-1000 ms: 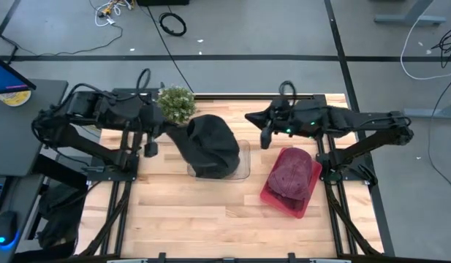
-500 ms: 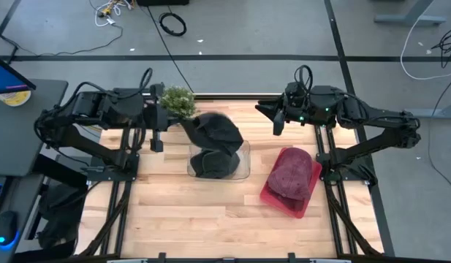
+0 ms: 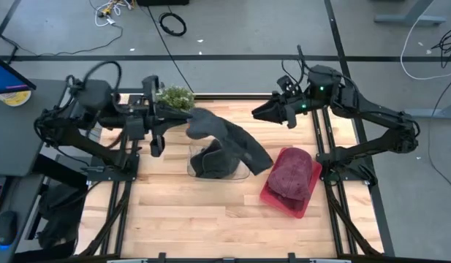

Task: Pick & Place hat
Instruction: Put the black cap into the transparent bin

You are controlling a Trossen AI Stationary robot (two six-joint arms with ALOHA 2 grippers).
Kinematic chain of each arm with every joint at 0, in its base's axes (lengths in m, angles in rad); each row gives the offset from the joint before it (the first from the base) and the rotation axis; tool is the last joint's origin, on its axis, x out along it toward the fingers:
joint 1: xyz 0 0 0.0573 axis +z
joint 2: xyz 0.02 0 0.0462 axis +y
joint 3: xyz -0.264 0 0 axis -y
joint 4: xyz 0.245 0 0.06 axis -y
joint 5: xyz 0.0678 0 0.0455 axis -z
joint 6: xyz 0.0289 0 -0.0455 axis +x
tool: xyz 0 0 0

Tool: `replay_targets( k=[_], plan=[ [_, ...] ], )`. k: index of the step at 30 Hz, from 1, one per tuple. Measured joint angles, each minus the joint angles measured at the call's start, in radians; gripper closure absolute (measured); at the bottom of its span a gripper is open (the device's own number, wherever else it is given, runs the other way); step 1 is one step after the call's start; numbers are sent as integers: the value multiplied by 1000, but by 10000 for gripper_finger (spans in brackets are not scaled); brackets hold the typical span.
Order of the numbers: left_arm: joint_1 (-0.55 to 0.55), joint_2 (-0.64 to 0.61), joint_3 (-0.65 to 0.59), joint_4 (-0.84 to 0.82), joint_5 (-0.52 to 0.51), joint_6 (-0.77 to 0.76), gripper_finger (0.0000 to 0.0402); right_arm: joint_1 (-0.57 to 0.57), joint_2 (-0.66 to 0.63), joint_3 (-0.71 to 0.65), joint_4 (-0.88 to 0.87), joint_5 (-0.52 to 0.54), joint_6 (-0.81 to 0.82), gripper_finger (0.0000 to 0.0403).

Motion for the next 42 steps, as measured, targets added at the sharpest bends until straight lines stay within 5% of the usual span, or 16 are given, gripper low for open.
replay_targets(
  k=[12,19,26,33,37,42],
  plan=[
    [2,0,0,148,151,90,390,-47,131,0,556,-356,346,232],
    [2,1,0,139,282,60,390,-20,241,0,863,-459,595,231],
    [2,1,0,215,338,38,390,38,328,0,1008,-433,645,190],
    [25,11,0,357,275,41,390,73,387,0,1160,-315,691,129],
    [48,24,-1,363,285,24,390,78,420,0,1401,-305,811,120],
    [79,49,0,370,349,-30,390,78,430,0,1472,-279,879,119]
  ],
)
